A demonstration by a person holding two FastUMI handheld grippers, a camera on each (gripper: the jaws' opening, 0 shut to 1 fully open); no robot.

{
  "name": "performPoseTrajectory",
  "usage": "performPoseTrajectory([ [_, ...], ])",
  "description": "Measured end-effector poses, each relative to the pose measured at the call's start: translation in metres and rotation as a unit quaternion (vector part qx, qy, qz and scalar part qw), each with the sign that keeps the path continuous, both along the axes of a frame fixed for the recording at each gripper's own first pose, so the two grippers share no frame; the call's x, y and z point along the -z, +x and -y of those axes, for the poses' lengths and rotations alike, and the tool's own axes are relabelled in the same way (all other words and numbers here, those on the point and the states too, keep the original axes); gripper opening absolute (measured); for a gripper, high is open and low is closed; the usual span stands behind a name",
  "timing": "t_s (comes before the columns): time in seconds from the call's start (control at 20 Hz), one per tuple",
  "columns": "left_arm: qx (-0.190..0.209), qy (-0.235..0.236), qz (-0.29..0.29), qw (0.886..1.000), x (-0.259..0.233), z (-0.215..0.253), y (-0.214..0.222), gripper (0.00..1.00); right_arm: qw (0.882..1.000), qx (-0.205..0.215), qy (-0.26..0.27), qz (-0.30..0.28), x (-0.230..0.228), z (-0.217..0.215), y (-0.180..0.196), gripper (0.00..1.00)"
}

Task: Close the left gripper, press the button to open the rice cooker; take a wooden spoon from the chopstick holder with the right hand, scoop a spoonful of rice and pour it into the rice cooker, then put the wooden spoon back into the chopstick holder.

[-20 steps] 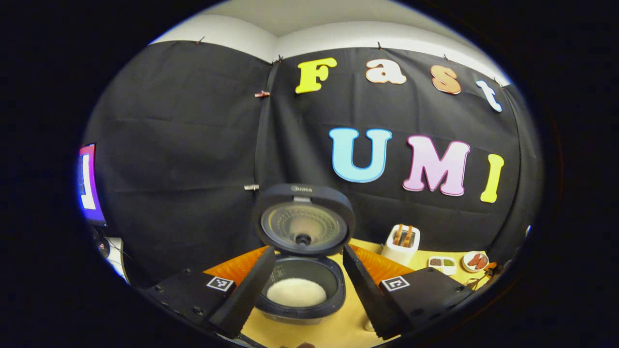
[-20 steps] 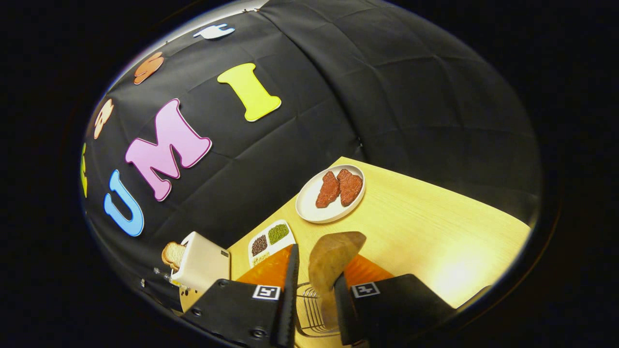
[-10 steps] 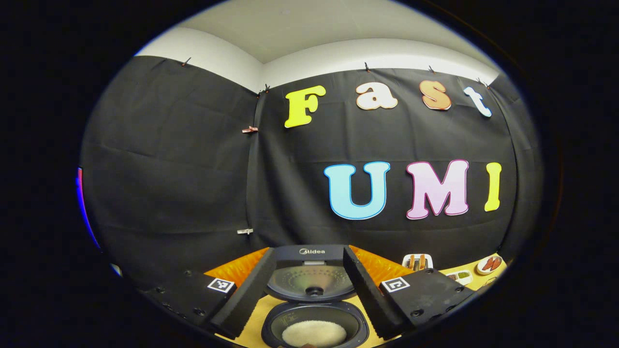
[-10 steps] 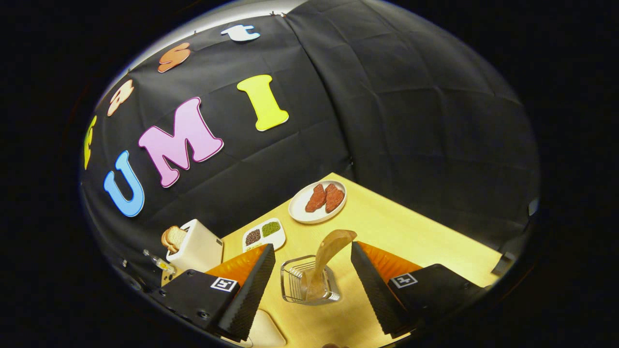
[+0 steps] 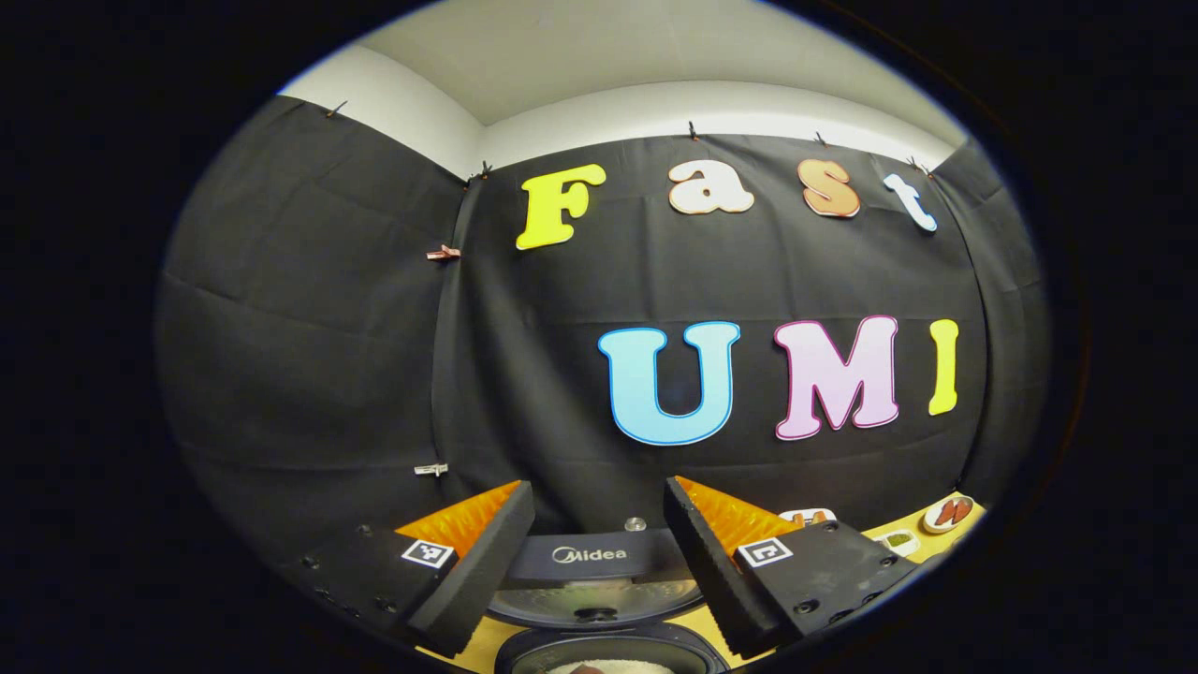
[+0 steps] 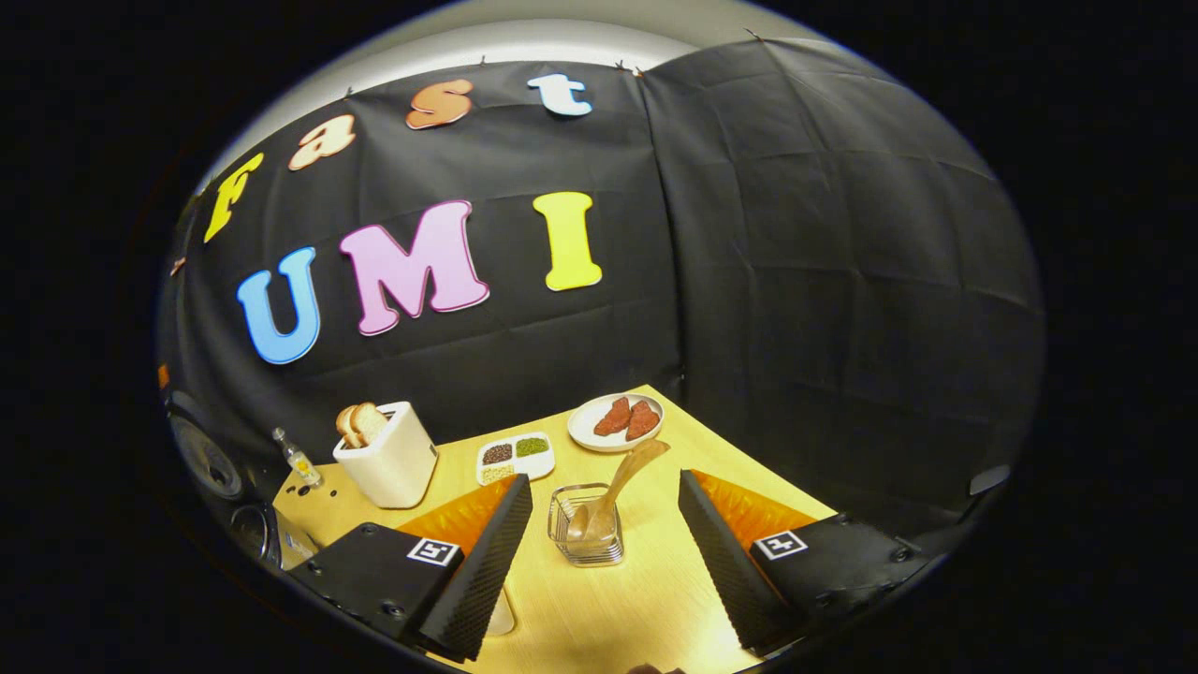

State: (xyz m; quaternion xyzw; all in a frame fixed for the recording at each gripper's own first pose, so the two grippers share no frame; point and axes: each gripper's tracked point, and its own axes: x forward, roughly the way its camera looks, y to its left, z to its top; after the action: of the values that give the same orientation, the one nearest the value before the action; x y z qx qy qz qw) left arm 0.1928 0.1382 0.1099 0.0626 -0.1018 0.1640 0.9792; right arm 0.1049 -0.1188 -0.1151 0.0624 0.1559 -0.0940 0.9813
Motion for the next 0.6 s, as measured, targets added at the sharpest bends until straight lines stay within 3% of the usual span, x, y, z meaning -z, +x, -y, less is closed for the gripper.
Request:
performPoseTrajectory([
  [0.15,-0.010,0.018,-0.025,0.999,0.007,-0.009,0.018,0.94,1.000,-0.022,0.008,0.014,-0.010,-0.025,-0.010,0.98],
  [0.6,-0.010,-0.020,-0.079,0.997,0.029,-0.008,0.011,1.00,0.996,-0.082,0.022,0.025,-0.018,-0.065,-0.005,0.98],
])
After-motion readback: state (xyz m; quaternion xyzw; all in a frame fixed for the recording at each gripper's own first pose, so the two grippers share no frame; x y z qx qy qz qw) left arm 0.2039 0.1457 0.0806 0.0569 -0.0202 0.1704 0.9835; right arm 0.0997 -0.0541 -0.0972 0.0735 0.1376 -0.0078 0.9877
